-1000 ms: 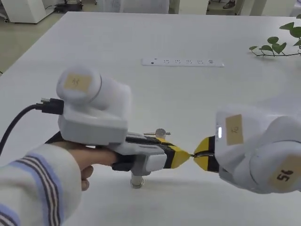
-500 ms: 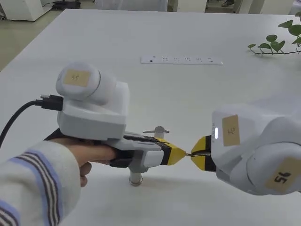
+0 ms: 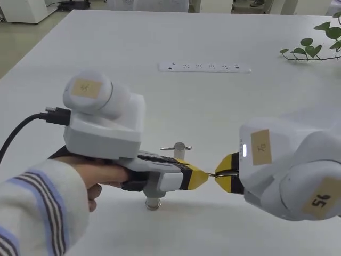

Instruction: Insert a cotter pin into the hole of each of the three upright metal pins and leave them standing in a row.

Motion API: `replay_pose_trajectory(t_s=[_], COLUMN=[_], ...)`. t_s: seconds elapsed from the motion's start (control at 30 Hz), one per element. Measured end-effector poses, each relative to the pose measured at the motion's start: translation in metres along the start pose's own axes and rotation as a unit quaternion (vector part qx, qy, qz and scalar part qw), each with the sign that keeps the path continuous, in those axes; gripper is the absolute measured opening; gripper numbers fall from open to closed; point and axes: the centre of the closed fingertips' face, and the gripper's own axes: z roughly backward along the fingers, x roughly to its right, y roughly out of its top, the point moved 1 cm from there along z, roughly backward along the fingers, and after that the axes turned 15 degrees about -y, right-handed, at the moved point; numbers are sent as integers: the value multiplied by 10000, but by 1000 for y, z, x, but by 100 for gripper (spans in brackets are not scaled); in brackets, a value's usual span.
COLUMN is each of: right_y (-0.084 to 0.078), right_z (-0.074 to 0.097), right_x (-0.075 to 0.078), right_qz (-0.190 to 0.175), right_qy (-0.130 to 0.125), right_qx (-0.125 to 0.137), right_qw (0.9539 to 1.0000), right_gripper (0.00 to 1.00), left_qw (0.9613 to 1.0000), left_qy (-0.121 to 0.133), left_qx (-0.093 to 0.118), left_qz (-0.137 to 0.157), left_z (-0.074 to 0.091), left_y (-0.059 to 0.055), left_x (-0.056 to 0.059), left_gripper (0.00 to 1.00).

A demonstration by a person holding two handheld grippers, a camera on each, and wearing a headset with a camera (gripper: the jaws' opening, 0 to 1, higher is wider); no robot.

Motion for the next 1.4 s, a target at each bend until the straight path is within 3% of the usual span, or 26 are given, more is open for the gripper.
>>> replay_pose_trajectory(t_s=[0.2, 0.5, 0.67, 0.73, 1.03, 1.4], right_y=[2, 3, 3, 3, 4, 6], right_z=[0, 1, 1, 1, 3, 5], right_x=[0, 0, 2, 3, 6, 3], right_qz=[-2, -2, 8, 14, -60, 122], right_qy=[-17, -5, -34, -53, -22, 98], right_qx=[17, 30, 29, 28, 93, 301], right_qw=[10000, 10000, 10000, 10000, 9999, 9994], right_gripper=[3, 3, 3, 3, 3, 4], left_qw=[9999, 9998, 9998, 9995, 9996, 9993], left_qy=[-30, -107, -45, -6, 24, 8], left_qx=[104, 96, 173, 257, 194, 110], left_qz=[11, 103, 86, 205, -195, -370], left_z=[1, 3, 2, 2, 3, 3], left_y=[2, 2, 4, 6, 9, 7], left_x=[1, 3, 3, 3, 5, 5], left_gripper=[2, 2, 1, 1, 0, 0])
